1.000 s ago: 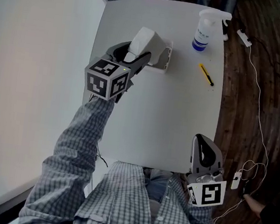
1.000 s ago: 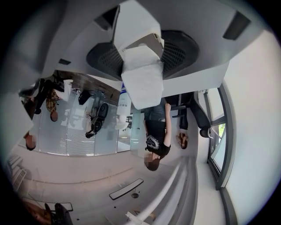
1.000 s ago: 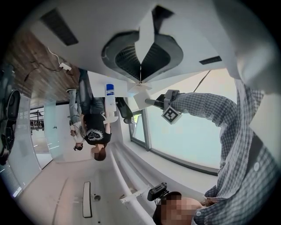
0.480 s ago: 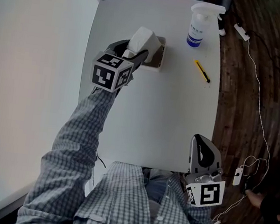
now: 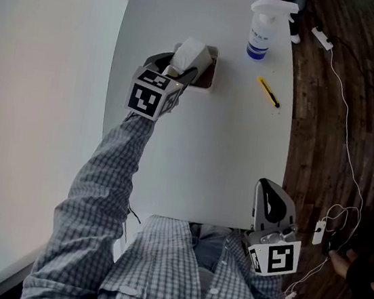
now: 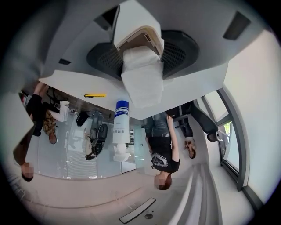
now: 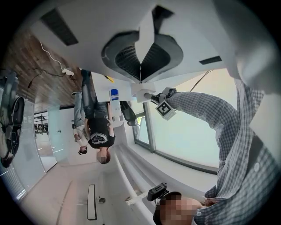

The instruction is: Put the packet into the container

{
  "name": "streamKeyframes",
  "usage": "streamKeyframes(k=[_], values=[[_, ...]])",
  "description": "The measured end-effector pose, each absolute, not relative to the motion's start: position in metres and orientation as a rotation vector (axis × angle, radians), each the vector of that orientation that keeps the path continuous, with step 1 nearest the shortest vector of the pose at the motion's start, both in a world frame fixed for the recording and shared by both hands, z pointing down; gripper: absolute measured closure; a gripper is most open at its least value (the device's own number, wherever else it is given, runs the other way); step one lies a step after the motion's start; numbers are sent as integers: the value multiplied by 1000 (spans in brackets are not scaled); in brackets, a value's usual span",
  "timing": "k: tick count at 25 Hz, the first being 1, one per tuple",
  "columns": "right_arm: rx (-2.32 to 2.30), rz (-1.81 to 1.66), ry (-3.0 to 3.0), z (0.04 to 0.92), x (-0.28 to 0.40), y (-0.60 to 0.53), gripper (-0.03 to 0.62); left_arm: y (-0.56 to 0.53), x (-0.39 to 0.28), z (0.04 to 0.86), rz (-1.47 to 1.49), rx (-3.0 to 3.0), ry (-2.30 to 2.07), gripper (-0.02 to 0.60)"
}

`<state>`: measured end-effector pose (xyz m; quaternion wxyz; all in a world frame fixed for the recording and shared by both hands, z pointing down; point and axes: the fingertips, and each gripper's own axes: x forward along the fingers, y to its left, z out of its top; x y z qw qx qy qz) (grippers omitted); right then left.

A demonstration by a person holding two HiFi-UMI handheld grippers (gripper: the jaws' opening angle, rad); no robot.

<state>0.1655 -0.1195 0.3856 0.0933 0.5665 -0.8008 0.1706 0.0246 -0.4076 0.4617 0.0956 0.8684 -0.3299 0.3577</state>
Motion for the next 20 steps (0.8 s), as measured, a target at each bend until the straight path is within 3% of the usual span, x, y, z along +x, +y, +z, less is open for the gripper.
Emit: streamKeyframes(k=[20], values=[[1686, 515, -2359, 389, 162, -118, 580, -408, 27, 480, 1091, 2578, -976, 321]])
